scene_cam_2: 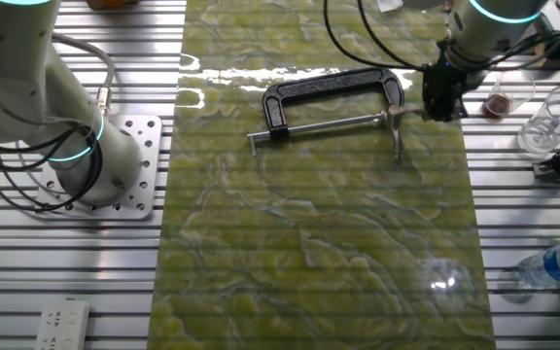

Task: Turn on the water tap

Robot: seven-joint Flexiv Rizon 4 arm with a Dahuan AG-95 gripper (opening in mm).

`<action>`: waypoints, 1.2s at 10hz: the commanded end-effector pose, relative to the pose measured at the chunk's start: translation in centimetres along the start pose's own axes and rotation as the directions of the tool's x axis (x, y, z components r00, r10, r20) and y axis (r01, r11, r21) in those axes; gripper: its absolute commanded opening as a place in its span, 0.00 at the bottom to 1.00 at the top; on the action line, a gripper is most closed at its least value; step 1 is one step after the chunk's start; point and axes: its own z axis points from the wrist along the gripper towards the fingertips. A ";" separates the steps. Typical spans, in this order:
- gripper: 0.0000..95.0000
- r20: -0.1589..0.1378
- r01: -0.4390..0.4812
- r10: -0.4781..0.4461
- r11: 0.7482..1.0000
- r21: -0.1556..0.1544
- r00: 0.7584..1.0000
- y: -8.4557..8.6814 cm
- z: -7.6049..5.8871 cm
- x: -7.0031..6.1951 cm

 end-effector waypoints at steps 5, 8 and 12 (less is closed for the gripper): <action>0.00 -0.085 0.085 -0.087 0.996 -0.030 0.993 -2.9 -2.6 0.3; 0.00 -0.066 0.066 -0.067 0.997 -0.030 0.996 -3.7 -3.7 1.6; 0.00 -0.017 0.037 -0.037 0.999 -0.033 0.999 -4.4 -6.7 4.9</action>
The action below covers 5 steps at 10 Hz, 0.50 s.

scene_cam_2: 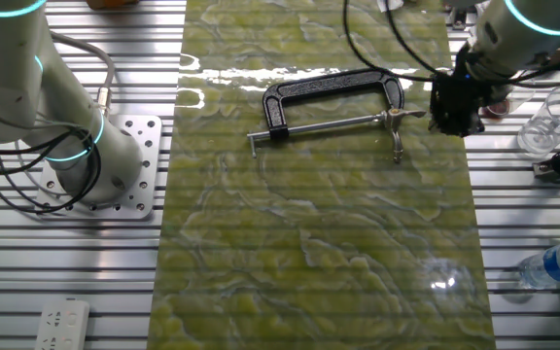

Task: Turn on the water tap

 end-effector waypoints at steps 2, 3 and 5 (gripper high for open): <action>0.00 -0.004 -0.017 0.017 1.000 0.006 1.000 0.0 -3.1 2.9; 0.00 -0.004 -0.032 0.032 0.999 0.007 0.999 0.2 -3.9 3.8; 0.00 0.001 -0.039 0.039 0.999 0.006 0.999 0.7 -4.9 6.2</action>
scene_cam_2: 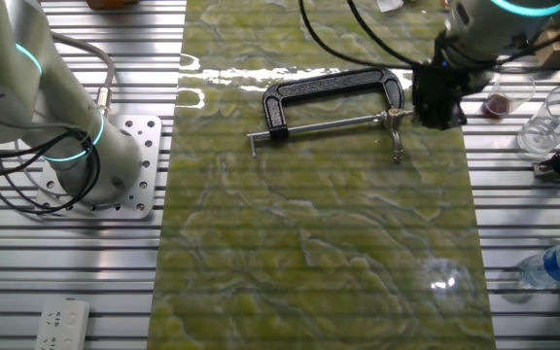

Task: Turn on the water tap

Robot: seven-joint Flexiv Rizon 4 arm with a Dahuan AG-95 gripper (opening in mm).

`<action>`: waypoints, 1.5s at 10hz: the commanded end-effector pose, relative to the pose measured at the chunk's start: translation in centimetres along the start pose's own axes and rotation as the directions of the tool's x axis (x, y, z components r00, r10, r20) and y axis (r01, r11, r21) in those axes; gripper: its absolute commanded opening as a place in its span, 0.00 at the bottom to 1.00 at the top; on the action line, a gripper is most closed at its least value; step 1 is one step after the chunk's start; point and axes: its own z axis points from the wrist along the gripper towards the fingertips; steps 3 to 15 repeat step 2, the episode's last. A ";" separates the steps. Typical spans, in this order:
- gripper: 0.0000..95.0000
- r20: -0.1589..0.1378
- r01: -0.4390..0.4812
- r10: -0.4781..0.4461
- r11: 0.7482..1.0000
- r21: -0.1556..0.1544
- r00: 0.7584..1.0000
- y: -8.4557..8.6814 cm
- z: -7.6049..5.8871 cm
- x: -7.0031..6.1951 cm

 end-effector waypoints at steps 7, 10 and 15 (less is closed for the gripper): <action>0.00 0.008 0.007 -0.007 1.000 0.003 1.000 0.3 -0.5 2.5; 0.00 0.008 0.007 -0.007 1.000 0.003 1.000 0.3 -0.5 2.5; 0.00 0.008 0.007 -0.007 1.000 0.003 1.000 0.3 -0.5 2.5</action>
